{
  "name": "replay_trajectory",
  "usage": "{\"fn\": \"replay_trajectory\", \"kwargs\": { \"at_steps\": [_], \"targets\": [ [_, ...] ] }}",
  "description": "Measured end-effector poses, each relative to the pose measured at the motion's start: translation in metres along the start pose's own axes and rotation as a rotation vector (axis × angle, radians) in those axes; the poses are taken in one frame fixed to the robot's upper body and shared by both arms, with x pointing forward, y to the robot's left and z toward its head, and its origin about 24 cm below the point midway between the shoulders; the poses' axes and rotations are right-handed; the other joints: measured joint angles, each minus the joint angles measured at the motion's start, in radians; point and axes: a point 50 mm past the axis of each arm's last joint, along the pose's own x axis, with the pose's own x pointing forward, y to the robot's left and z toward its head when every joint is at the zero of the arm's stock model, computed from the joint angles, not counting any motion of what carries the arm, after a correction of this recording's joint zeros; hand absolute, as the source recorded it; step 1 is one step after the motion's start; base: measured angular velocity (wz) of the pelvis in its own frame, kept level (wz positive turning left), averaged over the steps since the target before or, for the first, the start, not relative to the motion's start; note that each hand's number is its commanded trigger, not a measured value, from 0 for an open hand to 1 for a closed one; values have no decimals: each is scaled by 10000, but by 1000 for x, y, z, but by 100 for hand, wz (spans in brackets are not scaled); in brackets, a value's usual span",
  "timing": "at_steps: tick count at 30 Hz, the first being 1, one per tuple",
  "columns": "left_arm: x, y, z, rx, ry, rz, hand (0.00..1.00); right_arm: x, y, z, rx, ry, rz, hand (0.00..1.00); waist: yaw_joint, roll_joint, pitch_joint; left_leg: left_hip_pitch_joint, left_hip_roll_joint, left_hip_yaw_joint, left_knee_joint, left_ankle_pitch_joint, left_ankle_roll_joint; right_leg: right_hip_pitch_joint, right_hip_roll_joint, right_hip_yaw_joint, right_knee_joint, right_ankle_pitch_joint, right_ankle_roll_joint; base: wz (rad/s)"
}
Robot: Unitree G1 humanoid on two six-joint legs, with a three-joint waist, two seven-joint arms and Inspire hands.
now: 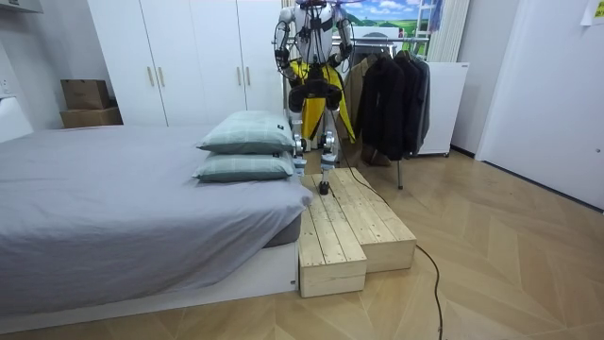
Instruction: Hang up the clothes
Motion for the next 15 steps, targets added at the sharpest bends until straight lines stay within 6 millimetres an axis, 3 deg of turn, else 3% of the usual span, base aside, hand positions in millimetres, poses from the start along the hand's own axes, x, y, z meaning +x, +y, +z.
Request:
{"fn": "replay_trajectory", "kwargs": {
  "at_steps": [10, 15],
  "targets": [
    [-2, 0, -2, 89, 87, 255, 0, -16, -9, -9, 282, 60, -474, 0, -35, 5, -9, -4, -4, 48, -4, 0, 0, -31, 14, 86, -13, 0, 0, -2],
    [-5, 1, -7, 75, 211, 449, 0, -33, -15, -19, 619, 202, -828, 0, -192, -3, -15, 11, -7, 175, -5, 0, 0, -34, 12, 149, -14, -3, 4, -4]
  ]
}}
